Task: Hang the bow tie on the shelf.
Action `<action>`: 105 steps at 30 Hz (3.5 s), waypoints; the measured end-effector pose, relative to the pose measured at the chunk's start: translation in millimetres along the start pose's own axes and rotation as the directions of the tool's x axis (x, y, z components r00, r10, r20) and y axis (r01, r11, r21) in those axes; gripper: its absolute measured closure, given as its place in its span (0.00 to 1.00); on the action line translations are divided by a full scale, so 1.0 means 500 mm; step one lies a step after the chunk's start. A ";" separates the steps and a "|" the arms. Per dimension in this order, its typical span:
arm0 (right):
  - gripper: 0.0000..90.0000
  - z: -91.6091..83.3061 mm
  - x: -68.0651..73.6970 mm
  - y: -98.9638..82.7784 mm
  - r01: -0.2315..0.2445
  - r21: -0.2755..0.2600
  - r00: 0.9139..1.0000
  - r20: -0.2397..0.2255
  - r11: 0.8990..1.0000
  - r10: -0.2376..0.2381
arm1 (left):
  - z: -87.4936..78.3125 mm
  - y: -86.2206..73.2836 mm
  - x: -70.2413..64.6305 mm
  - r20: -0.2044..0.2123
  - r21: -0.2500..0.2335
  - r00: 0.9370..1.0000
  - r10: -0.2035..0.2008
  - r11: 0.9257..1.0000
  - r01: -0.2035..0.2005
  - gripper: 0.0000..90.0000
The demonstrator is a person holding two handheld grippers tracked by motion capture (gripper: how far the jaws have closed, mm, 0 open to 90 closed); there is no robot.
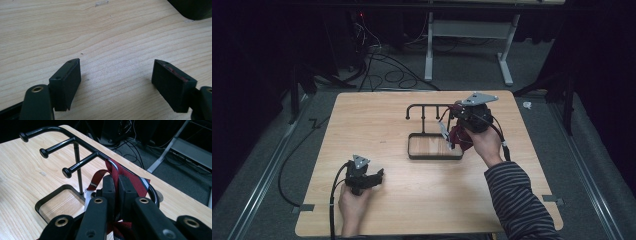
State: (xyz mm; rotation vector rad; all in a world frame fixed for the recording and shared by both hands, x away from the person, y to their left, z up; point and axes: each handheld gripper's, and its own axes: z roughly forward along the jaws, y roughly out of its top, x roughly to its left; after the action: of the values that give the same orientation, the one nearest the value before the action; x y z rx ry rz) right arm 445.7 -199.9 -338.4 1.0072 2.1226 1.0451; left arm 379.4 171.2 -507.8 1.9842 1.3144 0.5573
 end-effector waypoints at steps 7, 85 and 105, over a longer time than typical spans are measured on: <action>0.96 0.002 0.000 -0.002 0.007 0.013 1.000 -0.001 1.000 -0.007 | 0.000 0.000 0.000 0.000 0.000 1.000 0.000 1.000 0.000 0.27; 0.91 0.004 0.019 -0.031 -0.005 0.077 0.997 0.077 0.997 -0.001 | 0.000 0.000 0.000 0.000 0.000 1.000 0.002 1.000 -0.002 0.26; 0.89 -0.004 0.028 -0.021 0.004 0.080 0.991 0.136 0.997 -0.014 | 0.000 0.000 0.000 0.000 0.000 1.000 0.001 1.000 -0.001 0.26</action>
State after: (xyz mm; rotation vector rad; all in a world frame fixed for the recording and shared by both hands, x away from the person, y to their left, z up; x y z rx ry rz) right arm 432.5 -193.5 -348.3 1.0742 2.0682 0.8677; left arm 379.4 171.1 -507.8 1.9852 1.3135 0.5575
